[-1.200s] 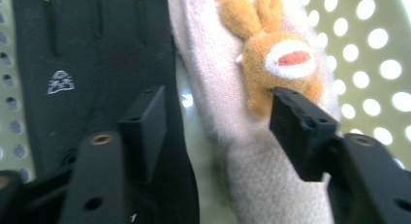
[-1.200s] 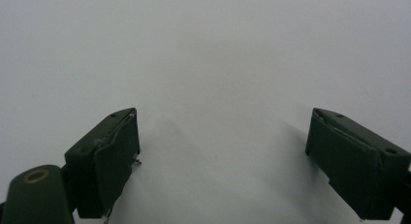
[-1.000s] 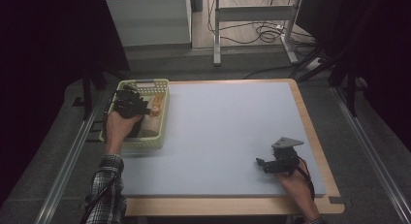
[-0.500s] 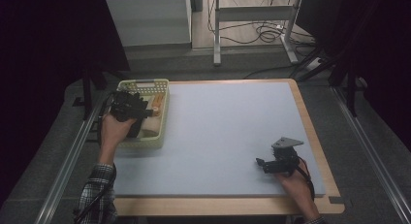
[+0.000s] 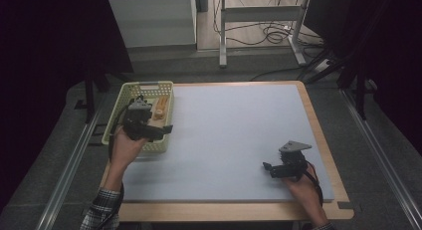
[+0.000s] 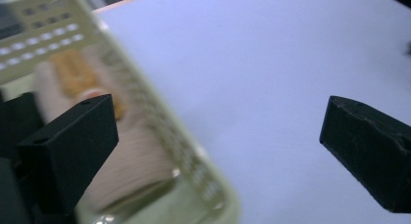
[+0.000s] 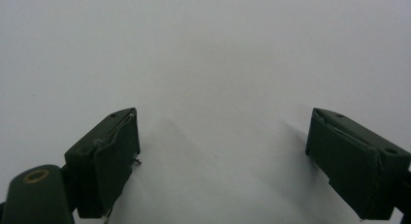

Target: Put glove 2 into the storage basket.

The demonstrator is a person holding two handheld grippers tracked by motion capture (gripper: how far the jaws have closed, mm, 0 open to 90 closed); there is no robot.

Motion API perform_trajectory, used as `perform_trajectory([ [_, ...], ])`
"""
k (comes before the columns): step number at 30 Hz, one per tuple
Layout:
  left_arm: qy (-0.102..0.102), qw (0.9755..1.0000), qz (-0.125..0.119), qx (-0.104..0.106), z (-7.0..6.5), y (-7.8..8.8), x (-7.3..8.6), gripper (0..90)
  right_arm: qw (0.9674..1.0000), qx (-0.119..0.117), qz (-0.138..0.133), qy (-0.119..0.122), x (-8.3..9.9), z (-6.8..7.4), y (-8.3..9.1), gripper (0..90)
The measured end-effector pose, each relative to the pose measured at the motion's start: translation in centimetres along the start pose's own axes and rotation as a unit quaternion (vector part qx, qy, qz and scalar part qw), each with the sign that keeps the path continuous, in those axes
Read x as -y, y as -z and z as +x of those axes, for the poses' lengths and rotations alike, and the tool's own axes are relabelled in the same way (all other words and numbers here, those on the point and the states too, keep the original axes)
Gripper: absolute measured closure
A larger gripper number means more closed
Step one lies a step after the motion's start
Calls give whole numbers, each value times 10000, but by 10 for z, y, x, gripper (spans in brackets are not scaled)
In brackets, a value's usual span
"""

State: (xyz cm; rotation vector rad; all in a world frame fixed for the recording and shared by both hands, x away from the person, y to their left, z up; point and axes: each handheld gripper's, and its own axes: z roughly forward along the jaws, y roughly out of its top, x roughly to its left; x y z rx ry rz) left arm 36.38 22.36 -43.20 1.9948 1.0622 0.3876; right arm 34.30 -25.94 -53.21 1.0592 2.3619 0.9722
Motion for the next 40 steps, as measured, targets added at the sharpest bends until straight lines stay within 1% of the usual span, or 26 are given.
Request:
perform_trajectory([
  [2,-169,9998,-61,133,-12,-3,1,16,10000,-2,0,-2,0,0,0,118],
  [6,-459,9984,-141,297,-34,-8,4,18,10000,-3,-1,-2,0,0,0,118],
  [9,-597,9970,-156,459,-49,-14,9,19,10000,0,-1,-1,0,0,0,118],
  [12,-762,9954,-80,571,-64,-22,17,27,10000,1,-2,0,0,0,0,118],
  [14,-802,9946,-39,664,-76,-29,25,24,10000,2,-1,3,0,0,0,118],
  [17,-928,9934,45,671,-87,-38,37,23,10000,2,-2,1,0,0,0,118],
  [20,-1146,9912,124,651,-97,-51,52,22,10000,1,-4,4,0,0,0,118],
  [23,-1127,9903,218,787,-102,-64,65,15,10000,2,-5,3,0,0,0,118],
  [24,-1119,9902,268,798,-103,-69,70,13,10000,2,-5,2,0,0,0,118],
  [26,-1148,9897,404,754,-105,-77,77,13,10000,3,-5,1,0,0,0,118],
  [27,-1180,9889,529,725,-105,-81,80,13,10000,3,-5,1,0,0,0,118],
  [28,-1232,9882,636,646,-106,-85,82,10,10000,3,-4,1,0,0,0,118],
  [29,-1285,9878,678,552,-106,-87,84,9,10000,5,-4,4,0,0,0,118],
  [30,-1280,9878,716,525,-106,-89,86,9,10000,3,-5,1,0,0,0,118],
  [31,-1233,9879,757,564,-105,-92,87,9,10000,2,-4,0,0,0,0,118],
  [32,-1144,9885,758,641,-104,-93,89,5,10000,4,-4,3,0,0,0,118],
  [33,-1065,9891,767,669,-102,-93,88,6,10000,4,-3,2,0,0,0,118],
  [34,-1040,9895,748,663,-102,-93,88,16,10000,2,-5,0,0,0,0,118],
  [35,-1063,9892,769,651,-102,-93,88,19,10000,4,-7,3,0,0,0,118],
  [40,-1065,9892,775,645,-102,-93,89,15,10000,0,-1,4,0,0,0,118],
])
